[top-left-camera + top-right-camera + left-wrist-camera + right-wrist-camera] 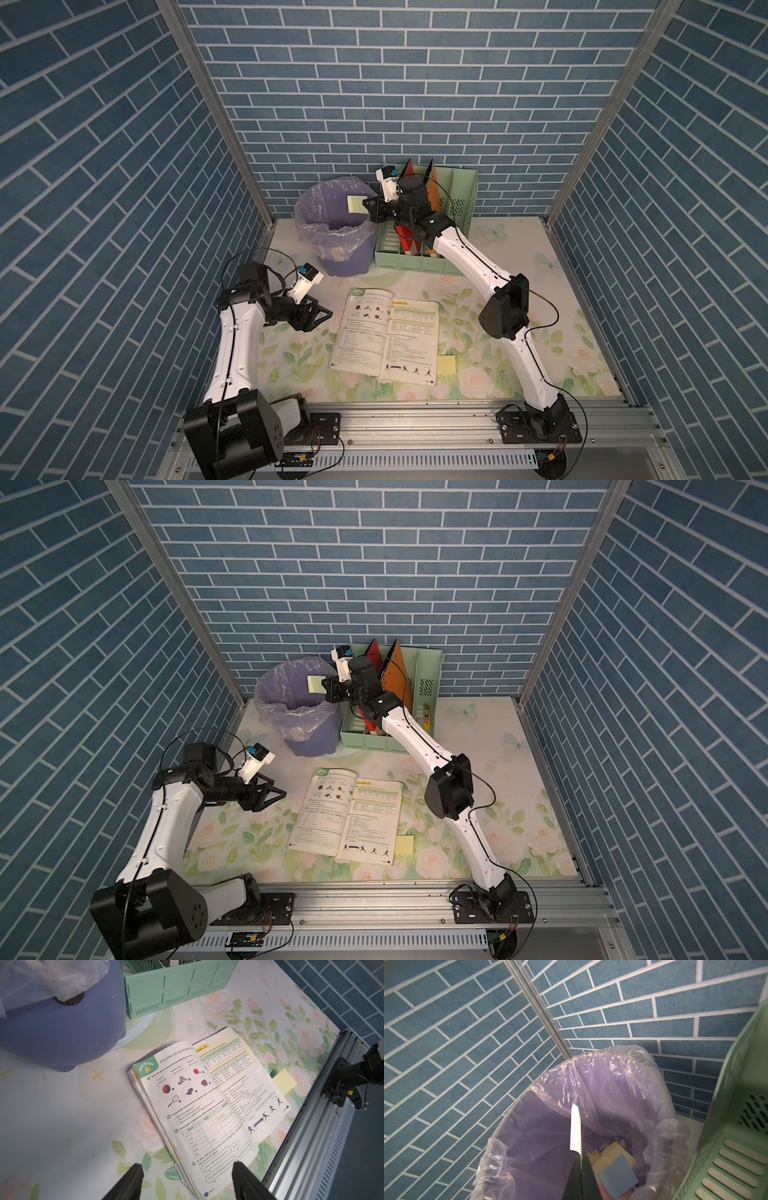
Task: Peel off the used sticky note
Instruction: Place the note in the trash bin.
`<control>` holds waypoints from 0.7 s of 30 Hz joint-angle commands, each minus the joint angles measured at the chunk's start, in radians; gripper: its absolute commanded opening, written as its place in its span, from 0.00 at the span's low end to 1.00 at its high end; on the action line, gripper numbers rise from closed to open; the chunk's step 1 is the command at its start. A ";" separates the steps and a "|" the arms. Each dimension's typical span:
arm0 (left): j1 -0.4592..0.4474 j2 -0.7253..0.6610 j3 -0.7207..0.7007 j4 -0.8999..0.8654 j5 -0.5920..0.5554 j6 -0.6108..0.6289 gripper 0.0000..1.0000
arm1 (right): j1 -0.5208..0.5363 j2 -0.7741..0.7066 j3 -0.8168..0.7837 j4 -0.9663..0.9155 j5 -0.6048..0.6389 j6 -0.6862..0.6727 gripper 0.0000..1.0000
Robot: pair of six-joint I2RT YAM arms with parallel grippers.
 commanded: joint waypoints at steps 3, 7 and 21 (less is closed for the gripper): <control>0.007 0.005 -0.021 -0.010 0.019 0.017 0.72 | 0.016 0.023 0.031 0.137 -0.022 0.042 0.00; 0.007 0.013 -0.018 -0.011 0.014 0.017 0.72 | 0.024 0.052 0.054 0.163 -0.041 0.042 0.21; 0.007 0.021 -0.003 -0.015 0.027 0.013 0.72 | 0.061 -0.067 0.021 0.127 -0.007 -0.111 1.00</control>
